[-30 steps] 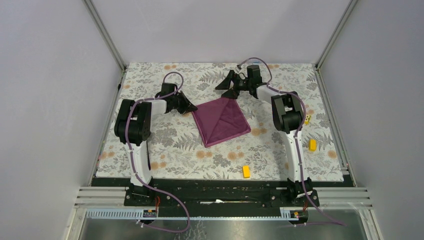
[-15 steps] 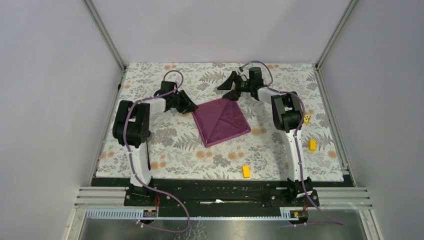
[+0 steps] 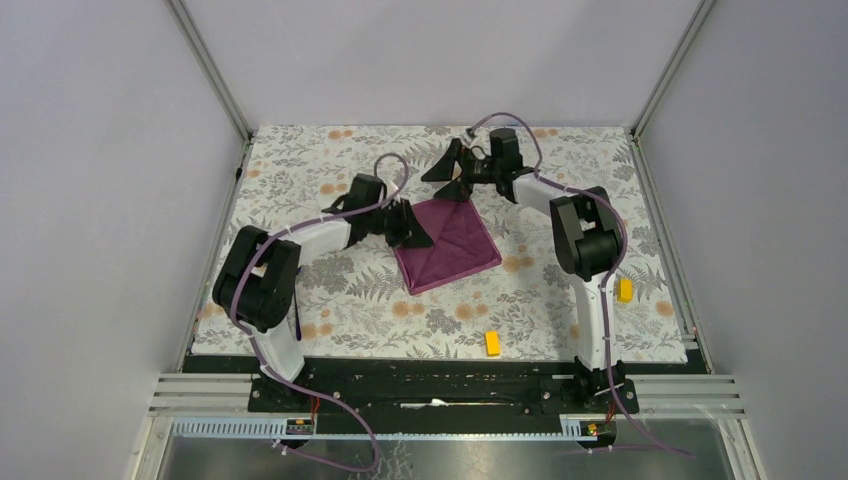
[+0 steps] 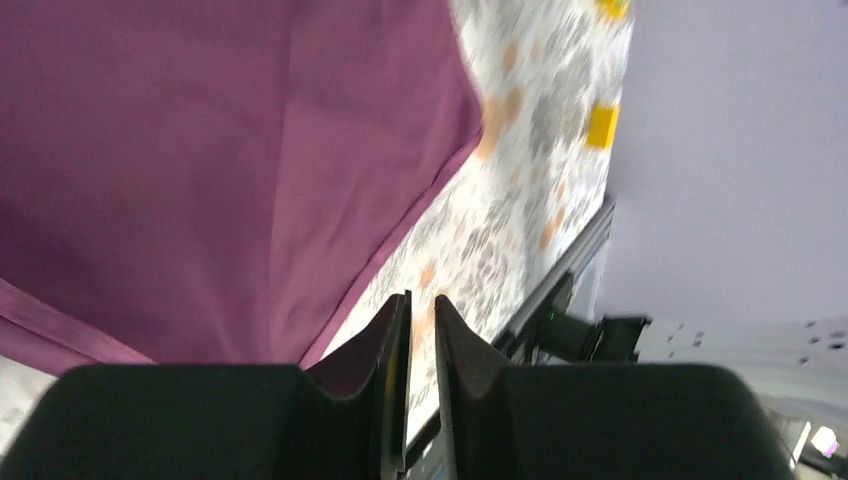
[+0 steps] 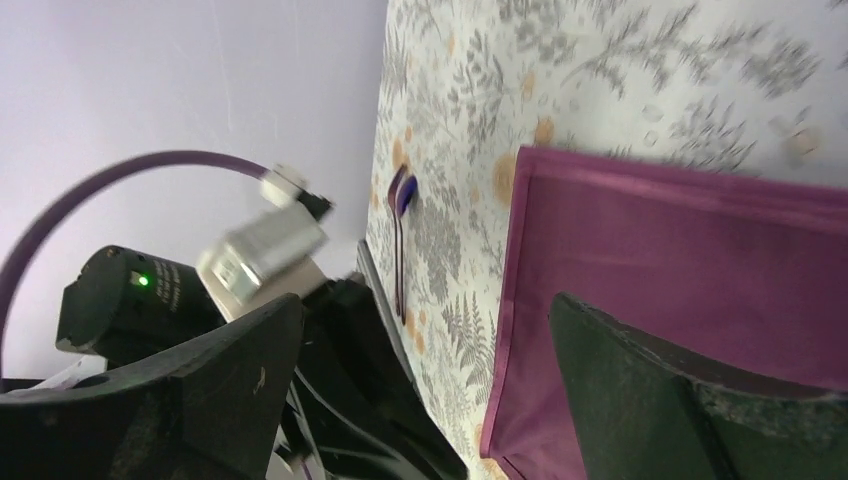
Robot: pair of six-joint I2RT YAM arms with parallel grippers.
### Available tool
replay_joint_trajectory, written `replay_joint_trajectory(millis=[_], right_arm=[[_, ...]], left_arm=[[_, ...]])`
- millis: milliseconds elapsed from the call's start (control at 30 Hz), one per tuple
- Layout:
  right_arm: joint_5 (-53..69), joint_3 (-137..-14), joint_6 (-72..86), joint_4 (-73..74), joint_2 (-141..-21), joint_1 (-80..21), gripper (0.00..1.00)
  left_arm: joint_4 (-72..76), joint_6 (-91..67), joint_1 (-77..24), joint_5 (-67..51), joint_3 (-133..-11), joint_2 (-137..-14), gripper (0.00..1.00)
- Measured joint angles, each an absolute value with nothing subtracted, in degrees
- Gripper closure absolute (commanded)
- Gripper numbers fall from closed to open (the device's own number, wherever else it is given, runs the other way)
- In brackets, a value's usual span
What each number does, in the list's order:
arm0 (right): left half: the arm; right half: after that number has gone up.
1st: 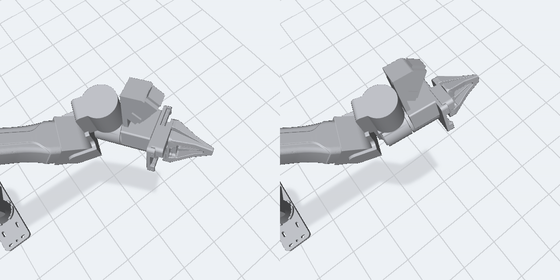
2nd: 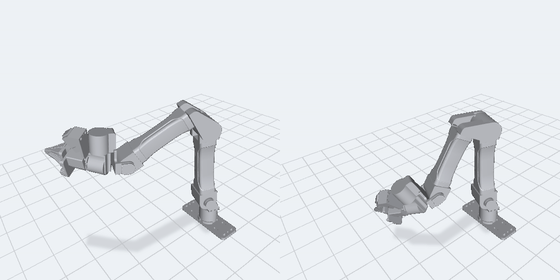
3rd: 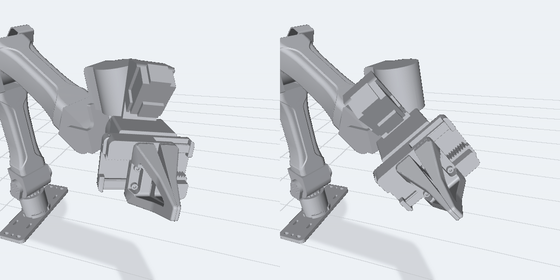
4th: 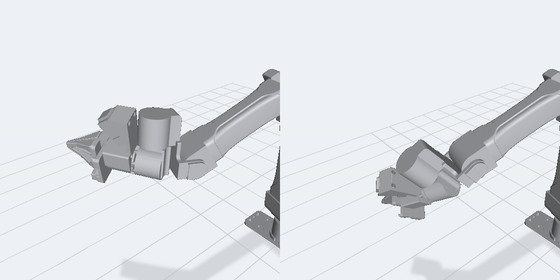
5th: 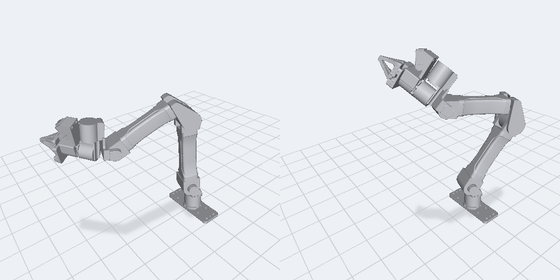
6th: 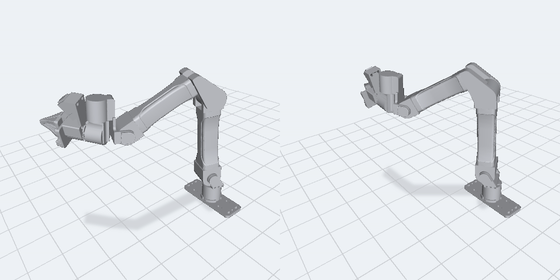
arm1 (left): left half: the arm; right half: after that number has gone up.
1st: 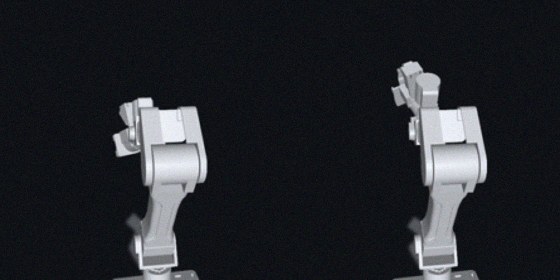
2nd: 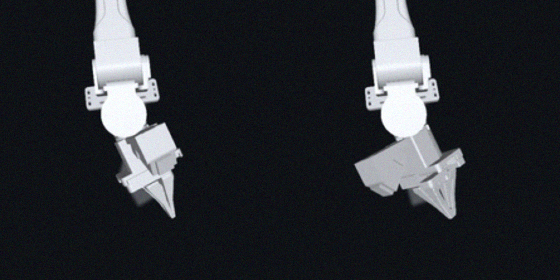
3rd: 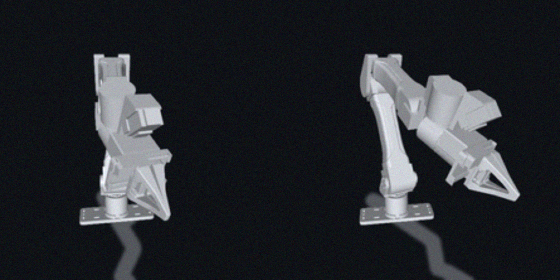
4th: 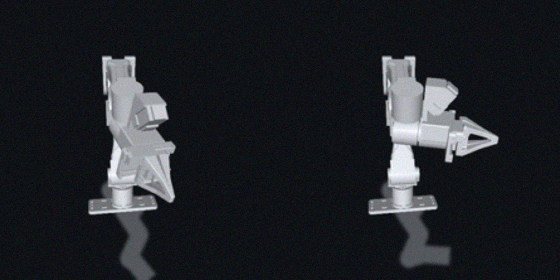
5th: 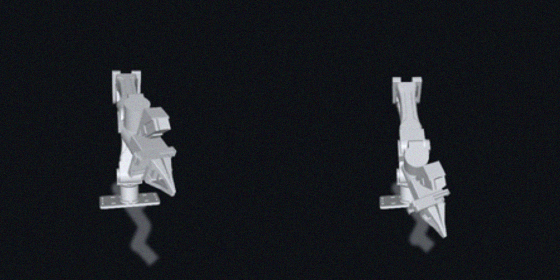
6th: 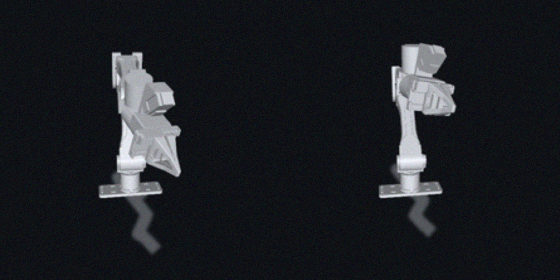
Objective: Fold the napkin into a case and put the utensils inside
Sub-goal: Smooth out the upper triangle-folded napkin at the center of the board.
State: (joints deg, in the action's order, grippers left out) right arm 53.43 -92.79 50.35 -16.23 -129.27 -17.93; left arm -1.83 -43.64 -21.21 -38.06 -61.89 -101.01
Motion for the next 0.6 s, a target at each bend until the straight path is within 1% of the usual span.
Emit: replay_joint_trajectory(millis=[100,233,600], right_arm=[[53.45,-90.52,50.35,-16.58,-129.32,-20.45,0.01],[53.58,-88.14,50.09,-16.69,-130.15,-22.72,0.01],[55.13,-85.52,49.10,-18.85,-134.34,-21.96,0.01]], left_arm=[[-1.56,-43.81,-23.51,-39.62,-56.99,-101.27,0.79],[-0.58,-43.66,-22.98,-39.55,-52.97,-101.38,0.78],[9.78,-46.15,-22.41,-39.86,-39.88,-100.77,0.77]])
